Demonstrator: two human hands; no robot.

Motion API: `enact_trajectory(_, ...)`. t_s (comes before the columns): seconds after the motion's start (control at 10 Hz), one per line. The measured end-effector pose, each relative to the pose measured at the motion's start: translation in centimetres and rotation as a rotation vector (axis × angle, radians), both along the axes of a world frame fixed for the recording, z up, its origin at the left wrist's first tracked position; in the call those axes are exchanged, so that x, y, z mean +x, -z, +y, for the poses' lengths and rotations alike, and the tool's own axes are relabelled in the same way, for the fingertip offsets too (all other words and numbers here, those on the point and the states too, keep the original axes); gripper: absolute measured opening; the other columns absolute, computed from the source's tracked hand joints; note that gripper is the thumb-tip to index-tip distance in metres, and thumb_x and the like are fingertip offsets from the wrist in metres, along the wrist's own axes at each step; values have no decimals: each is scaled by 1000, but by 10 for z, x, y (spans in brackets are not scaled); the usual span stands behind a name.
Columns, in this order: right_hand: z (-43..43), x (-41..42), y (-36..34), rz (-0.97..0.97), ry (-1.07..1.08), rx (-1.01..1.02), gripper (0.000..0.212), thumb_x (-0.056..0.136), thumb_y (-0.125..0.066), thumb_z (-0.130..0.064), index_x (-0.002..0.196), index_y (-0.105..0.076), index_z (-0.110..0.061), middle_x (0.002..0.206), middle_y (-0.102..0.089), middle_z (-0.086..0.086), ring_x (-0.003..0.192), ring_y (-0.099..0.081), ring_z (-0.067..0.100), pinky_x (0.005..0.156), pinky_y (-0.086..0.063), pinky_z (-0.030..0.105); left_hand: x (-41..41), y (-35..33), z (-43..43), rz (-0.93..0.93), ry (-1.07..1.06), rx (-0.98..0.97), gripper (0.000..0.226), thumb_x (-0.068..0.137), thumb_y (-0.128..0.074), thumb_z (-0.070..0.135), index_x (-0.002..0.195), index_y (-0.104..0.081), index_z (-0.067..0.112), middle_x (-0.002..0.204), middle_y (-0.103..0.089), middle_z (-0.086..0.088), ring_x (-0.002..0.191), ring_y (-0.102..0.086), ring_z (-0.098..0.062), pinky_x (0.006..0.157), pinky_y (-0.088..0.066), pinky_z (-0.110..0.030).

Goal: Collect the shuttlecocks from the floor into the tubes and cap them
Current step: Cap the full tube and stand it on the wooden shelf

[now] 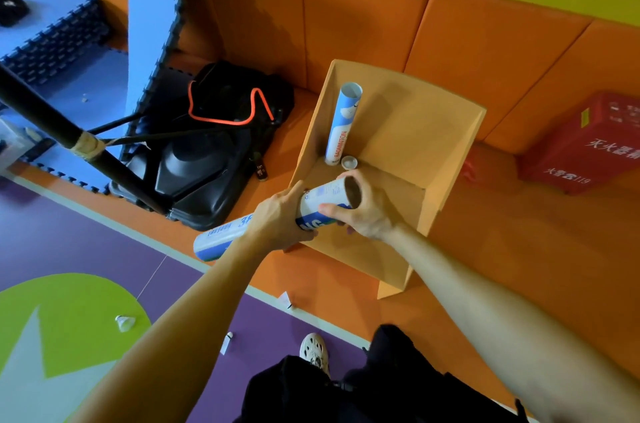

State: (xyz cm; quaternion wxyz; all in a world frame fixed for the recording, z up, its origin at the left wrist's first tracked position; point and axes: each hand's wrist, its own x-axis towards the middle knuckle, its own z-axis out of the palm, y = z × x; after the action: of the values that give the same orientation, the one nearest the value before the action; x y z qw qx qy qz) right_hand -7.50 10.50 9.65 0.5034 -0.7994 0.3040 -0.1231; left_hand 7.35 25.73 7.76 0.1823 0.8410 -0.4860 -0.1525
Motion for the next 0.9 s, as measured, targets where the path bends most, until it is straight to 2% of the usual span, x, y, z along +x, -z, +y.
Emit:
enact_trajectory(0.1,-22,-12,5,9,39,-82,74,69,-97,-37,125,-63,-5,112,-72,11,86,-62,-5,73,-47,3,0,8,-25,6,32,19,83,69,-97,52,133,-49,32,116,-66,7,97,-65,-18,77,-59,-39)
enact_trajectory(0.2,-54,-13,15,-47,117,-261,65,68,-97,-37,117,-62,-13,105,-67,-6,88,-58,-8,77,-40,2,7,23,-48,40,30,90,89,76,-95,47,148,-45,32,133,-63,4,111,-66,-21,82,-59,-38)
enact_trajectory(0.3,-106,-14,30,108,126,-432,70,66,-89,-55,121,-57,-27,114,-64,-15,96,-60,5,80,-48,14,17,40,-70,56,-1,153,80,86,-89,50,152,-48,32,145,-61,3,119,-67,-20,88,-60,-36)
enact_trajectory(0.4,-160,-10,57,240,118,-472,71,65,-85,-59,123,-51,-35,119,-63,-7,97,-69,23,79,-58,38,25,50,-105,54,-17,204,70,90,-86,51,149,-51,34,147,-60,5,119,-67,-18,90,-63,-36)
enact_trajectory(0.6,-265,8,99,366,158,-477,76,71,-81,-58,134,-50,-28,116,-61,0,88,-68,27,72,-58,38,47,64,-181,44,-53,246,64,91,-85,50,144,-52,38,141,-62,8,115,-68,-17,87,-65,-36)
enact_trajectory(0.7,-301,24,114,425,173,-463,75,75,-81,-59,135,-48,-30,112,-60,3,83,-66,28,69,-58,37,59,69,-207,37,-68,246,62,91,-86,48,143,-54,36,137,-64,8,116,-69,-18,88,-65,-37)
enact_trajectory(0.9,-334,54,129,452,189,-425,82,76,-82,-59,144,-47,-28,116,-57,5,86,-65,27,65,-54,33,75,75,-239,50,-95,258,57,94,-85,41,143,-57,34,136,-66,7,115,-70,-17,88,-65,-36)
